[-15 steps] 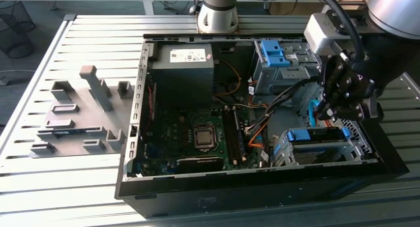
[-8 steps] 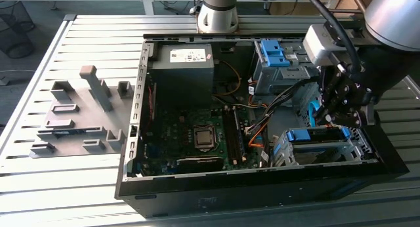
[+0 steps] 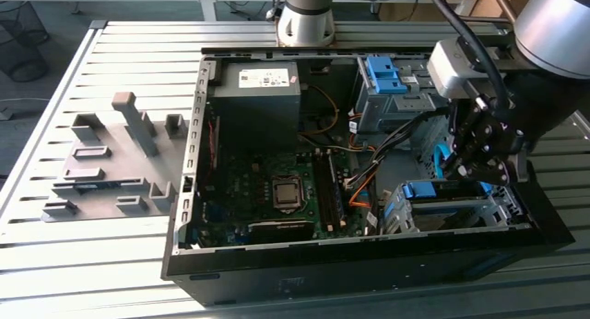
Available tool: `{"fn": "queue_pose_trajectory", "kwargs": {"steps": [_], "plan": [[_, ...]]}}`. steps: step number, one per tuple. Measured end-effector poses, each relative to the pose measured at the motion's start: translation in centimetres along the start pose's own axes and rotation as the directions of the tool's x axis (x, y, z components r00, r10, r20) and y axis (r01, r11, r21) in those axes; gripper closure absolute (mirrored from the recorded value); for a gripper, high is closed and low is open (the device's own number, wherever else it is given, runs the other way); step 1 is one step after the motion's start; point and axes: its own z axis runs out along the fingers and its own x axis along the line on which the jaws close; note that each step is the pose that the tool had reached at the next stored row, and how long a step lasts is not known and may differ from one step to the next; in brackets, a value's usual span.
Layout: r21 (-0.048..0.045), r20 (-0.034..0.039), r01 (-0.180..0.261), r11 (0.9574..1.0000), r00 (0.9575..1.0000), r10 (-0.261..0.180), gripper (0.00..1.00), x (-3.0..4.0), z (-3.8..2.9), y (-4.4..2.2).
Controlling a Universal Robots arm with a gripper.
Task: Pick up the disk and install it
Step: 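Insert the second disk wire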
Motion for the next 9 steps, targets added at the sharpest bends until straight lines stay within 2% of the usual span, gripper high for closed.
{"fn": "queue_pose_trajectory", "kwargs": {"steps": [9], "plan": [[-0.0002,0.0015,0.000,1.0000,1.0000,0.000,0.84,0.21,0.51,-0.23]]}}
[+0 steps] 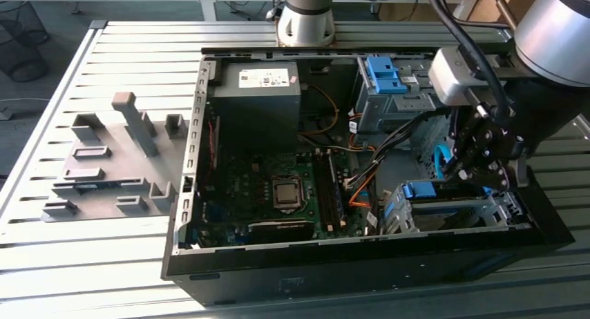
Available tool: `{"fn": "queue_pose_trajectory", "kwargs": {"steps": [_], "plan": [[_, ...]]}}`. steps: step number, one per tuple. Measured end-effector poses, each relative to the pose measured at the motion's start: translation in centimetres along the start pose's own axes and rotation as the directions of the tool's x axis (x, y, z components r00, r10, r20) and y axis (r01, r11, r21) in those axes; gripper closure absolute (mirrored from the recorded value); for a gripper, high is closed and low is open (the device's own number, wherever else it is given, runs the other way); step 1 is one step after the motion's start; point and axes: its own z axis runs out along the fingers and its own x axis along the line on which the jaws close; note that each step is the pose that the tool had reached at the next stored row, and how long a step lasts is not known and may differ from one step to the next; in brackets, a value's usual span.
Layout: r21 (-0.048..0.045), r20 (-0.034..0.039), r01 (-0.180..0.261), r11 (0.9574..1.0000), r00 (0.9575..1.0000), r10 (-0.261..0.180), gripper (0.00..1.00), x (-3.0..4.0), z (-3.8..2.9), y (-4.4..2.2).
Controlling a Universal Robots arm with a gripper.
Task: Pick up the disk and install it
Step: 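Insert the second disk wire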
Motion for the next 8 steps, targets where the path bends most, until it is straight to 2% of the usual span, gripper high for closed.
{"fn": "queue_pose_trajectory", "kwargs": {"steps": [8], "plan": [[0.0000,-0.0001,0.000,1.0000,1.0000,0.000,0.84,0.04,0.28,-0.02]]}}
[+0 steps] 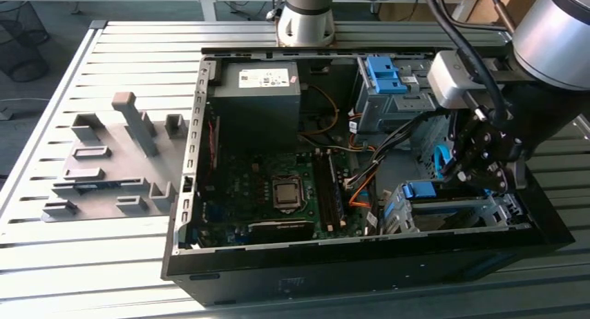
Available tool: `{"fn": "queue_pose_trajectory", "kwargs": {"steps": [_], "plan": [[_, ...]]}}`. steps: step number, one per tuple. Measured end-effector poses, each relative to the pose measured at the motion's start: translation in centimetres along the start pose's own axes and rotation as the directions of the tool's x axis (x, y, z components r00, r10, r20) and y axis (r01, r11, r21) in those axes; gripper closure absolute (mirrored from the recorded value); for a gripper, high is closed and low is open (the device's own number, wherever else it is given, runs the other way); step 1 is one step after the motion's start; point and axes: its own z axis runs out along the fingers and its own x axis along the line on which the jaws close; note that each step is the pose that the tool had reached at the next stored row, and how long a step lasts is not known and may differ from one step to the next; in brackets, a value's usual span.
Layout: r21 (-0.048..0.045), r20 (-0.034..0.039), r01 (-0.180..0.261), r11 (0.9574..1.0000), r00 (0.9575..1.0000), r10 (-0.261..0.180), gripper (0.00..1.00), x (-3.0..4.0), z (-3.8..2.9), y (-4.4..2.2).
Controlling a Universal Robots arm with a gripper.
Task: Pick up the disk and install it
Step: 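Insert the second disk wire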
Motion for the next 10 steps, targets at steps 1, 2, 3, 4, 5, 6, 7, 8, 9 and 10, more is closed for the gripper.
{"fn": "queue_pose_trajectory", "kwargs": {"steps": [1,2,3,4,5,6,7,8,9,10], "plan": [[0.0000,0.0001,0.000,1.0000,1.0000,0.000,0.84,0.01,0.03,0.00],[0.0000,0.0001,0.000,1.0000,1.0000,0.000,0.84,0.01,0.06,0.00],[0.0000,0.0001,0.000,1.0000,1.0000,0.000,0.84,0.01,0.09,-0.01],[0.0000,0.0002,0.000,1.0000,1.0000,0.000,0.84,0.01,0.12,-0.01],[0.0000,0.0001,0.000,1.0000,1.0000,0.000,0.84,0.01,0.14,-0.01],[0.0000,0.0001,0.000,1.0000,1.0000,0.000,0.84,0.01,0.17,-0.01],[0.0000,0.0001,0.000,1.0000,1.0000,0.000,0.84,0.01,0.20,-0.01],[0.0000,0.0002,0.000,1.0000,1.0000,0.000,0.84,0.01,0.23,-0.01],[0.0000,0.0003,0.000,1.0000,1.0000,0.000,0.84,0.02,0.28,-0.03],[0.0000,0.0002,0.000,1.0000,1.0000,0.000,0.84,0.02,0.31,-0.05]]}}
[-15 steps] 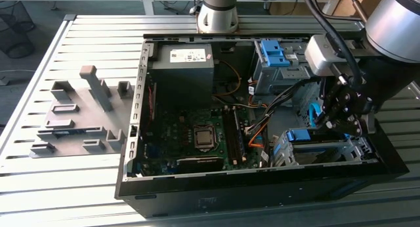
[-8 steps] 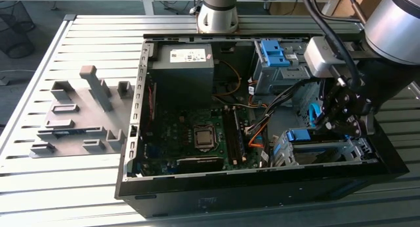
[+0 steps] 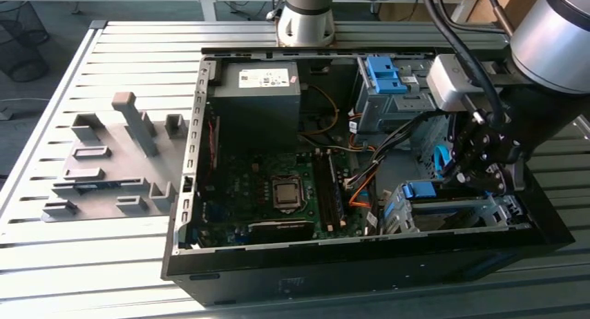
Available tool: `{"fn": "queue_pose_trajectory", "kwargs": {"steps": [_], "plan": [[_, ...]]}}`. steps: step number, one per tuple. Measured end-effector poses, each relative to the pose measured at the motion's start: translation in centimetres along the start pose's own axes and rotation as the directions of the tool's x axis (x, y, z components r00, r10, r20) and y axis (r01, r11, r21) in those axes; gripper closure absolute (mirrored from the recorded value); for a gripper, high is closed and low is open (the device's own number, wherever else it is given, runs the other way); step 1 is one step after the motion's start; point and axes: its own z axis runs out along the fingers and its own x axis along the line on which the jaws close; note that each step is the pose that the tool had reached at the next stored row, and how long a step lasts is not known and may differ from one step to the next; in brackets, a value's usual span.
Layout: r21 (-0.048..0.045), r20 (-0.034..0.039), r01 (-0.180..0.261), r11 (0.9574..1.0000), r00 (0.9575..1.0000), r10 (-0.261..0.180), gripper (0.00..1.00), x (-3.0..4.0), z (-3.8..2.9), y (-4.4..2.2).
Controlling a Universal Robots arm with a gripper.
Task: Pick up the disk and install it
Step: 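Insert the second disk wire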
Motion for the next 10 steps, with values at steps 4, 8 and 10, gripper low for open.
{"fn": "queue_pose_trajectory", "kwargs": {"steps": [4,8,10], "plan": [[0.0000,-0.0001,0.000,1.0000,1.0000,0.000,0.84,0.00,0.08,-0.05],[0.0000,0.0005,0.000,1.0000,1.0000,0.000,0.84,0.00,0.13,-0.05],[-0.0002,0.0011,0.000,1.0000,1.0000,0.000,0.84,0.00,0.14,-0.05]]}}
